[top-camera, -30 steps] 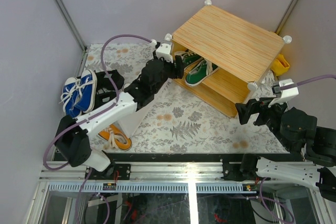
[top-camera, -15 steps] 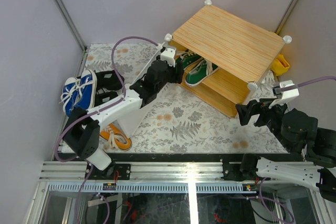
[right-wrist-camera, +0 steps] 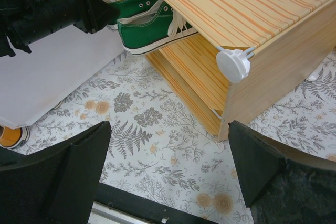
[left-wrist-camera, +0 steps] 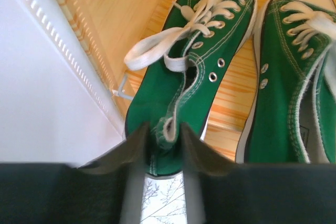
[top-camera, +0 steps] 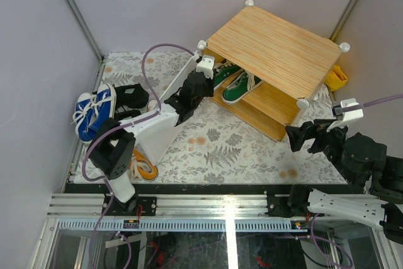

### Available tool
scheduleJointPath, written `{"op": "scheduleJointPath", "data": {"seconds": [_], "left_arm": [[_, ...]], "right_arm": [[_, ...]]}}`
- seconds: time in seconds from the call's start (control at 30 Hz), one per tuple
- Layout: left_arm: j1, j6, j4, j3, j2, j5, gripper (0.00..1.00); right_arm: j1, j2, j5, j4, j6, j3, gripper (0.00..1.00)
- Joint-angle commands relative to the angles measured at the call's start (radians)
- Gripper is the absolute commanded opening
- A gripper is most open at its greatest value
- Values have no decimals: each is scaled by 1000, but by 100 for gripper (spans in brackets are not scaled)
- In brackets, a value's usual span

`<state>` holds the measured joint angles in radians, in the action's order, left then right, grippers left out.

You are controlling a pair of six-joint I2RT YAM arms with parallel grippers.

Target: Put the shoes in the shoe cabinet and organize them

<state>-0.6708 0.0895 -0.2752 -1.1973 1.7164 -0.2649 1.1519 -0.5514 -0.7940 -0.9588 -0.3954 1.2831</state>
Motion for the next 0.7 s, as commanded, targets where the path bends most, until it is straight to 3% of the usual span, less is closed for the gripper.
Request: {"op": "scheduleJointPath", "data": {"seconds": [0.0,0.07,0.67], "left_arm": [[2,-12,-54,-41,62,-13,7],[2,-11,-60,-50,73,-18,0],[2,-6,-95,-230,101,-20,0]], "right_arm": [[3,4,-23,20,6,-3,99],[3,6,-27,20,6,-5,99],[2,-13,-39,22,1,-4,100]]}}
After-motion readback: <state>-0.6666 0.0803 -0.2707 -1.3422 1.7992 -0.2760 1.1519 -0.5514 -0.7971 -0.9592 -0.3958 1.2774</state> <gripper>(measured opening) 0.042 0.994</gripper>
